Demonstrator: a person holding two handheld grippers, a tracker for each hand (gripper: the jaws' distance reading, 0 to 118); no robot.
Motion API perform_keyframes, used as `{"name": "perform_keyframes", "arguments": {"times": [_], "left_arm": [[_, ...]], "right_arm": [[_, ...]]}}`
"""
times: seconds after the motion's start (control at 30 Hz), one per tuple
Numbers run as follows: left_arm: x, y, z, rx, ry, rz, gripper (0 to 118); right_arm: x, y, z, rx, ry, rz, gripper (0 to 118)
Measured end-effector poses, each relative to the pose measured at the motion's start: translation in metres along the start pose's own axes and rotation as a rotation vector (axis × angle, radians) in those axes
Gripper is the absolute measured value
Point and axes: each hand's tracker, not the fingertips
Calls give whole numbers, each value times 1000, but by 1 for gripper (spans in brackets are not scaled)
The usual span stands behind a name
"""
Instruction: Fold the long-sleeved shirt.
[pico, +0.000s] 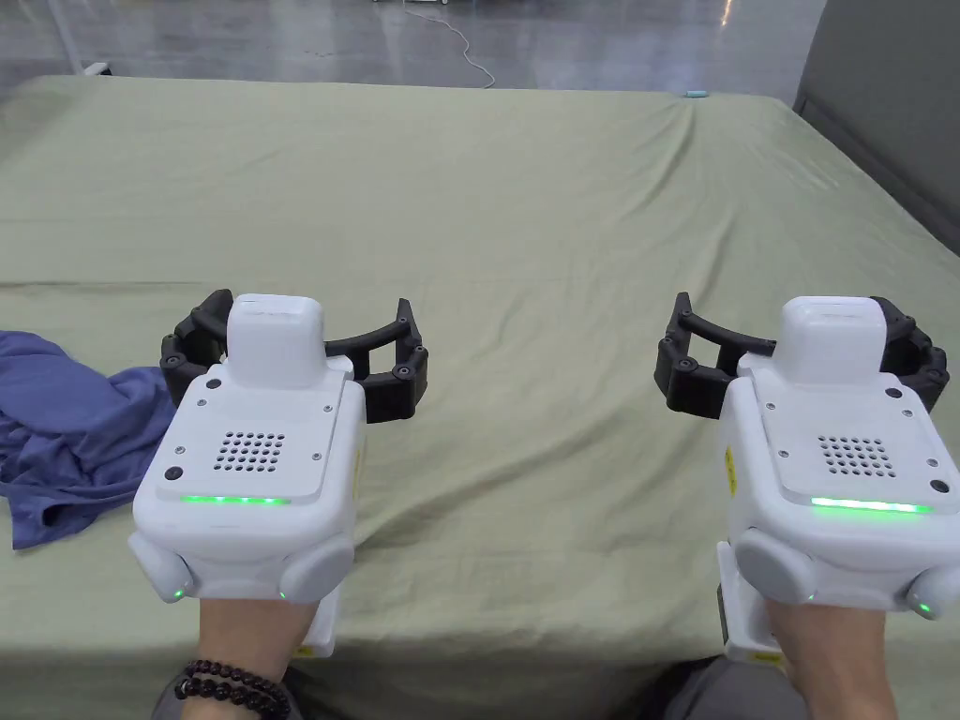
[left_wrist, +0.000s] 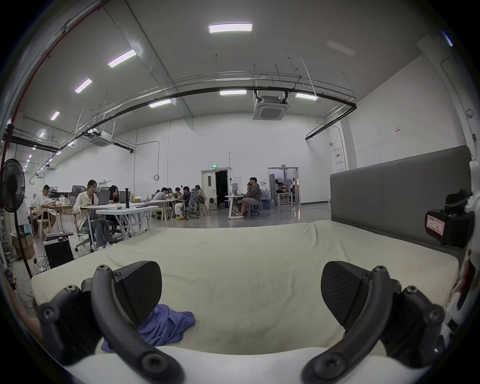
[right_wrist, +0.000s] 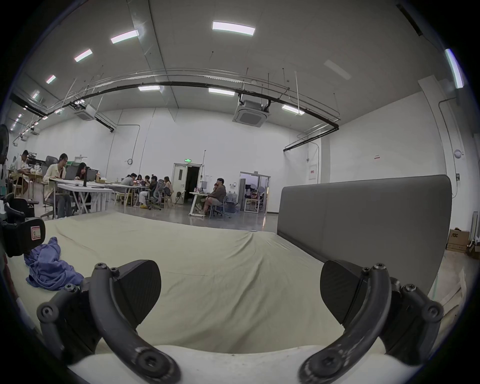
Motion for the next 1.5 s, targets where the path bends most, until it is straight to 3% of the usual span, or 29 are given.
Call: {"name": "perform_keyframes", "arguments": {"times": [1.37, 1.4, 1.43, 1.47, 1.5], "left_arm": [[1, 3, -20, -4, 0, 1, 118], [1, 4, -21, -45, -6, -2, 118], [1, 6, -22, -85, -15, -2, 109], [2, 7, -22, -104, -18, -4, 75], [3, 6, -21, -74, -11, -12, 3]], "right_arm": [[2, 4, -22, -6, -6, -24, 118], [2, 6, -23, -10, -2, -21, 111], [2, 7, -23, -16, 10, -21, 90], [1, 9, -23, -17, 13, -18, 46], [-1, 9, -25, -21, 1, -6, 0]]}}
